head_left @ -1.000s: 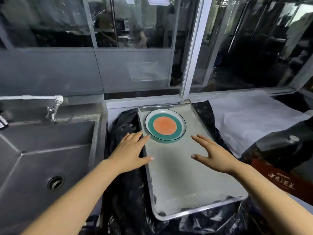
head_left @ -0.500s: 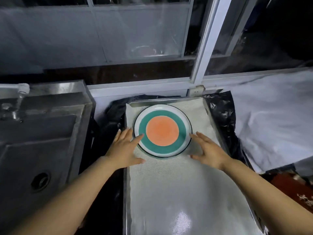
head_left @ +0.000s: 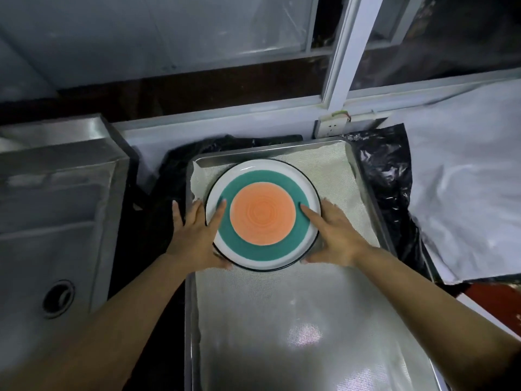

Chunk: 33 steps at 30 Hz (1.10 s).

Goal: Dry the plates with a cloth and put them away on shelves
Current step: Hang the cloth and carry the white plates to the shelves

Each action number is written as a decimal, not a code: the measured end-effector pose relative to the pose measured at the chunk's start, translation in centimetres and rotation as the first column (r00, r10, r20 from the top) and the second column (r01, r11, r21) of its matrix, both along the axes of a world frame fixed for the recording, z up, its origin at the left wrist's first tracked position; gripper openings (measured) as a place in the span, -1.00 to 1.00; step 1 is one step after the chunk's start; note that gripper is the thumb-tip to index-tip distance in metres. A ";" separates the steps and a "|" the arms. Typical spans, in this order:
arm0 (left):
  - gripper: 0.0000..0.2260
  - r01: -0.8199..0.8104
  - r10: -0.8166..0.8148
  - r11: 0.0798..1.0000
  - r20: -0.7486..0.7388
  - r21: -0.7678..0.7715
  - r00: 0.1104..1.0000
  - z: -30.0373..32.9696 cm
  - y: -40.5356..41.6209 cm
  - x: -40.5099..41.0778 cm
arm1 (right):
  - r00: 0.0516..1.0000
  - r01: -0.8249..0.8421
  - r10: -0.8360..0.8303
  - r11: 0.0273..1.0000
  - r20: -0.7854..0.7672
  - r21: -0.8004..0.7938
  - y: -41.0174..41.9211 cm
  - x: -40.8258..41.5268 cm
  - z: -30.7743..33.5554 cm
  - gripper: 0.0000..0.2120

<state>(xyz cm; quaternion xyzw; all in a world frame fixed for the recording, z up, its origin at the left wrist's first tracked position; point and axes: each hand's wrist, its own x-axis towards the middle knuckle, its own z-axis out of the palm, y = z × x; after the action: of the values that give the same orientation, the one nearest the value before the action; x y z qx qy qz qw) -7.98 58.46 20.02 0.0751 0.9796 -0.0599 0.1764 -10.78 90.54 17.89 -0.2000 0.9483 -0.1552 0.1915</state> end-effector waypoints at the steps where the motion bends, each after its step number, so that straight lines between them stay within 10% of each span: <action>1: 0.32 0.002 -0.002 1.000 0.014 0.004 1.000 -0.1 -0.1 -0.3 | 1.000 -0.008 0.008 1.000 -0.012 -0.006 -0.1 0.0 -0.4 0.26; 20: 0.20 0.082 0.006 0.816 -0.151 0.572 0.989 3.4 -2.2 7.4 | 0.995 0.089 -0.065 0.917 0.074 -0.388 0.9 7.3 5.5 0.15; 33: 0.27 -0.255 0.410 0.656 -0.052 0.710 0.911 8.9 -11.3 30.2 | 0.960 -0.272 0.277 0.870 -0.049 -0.411 -11.4 19.8 12.8 0.12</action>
<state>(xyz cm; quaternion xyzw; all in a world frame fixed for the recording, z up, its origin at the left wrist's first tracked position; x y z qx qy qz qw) 22.27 47.14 28.88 -0.0530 0.9400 0.3346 0.0405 9.05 79.15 30.64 -0.3677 0.8547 -0.3245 0.1703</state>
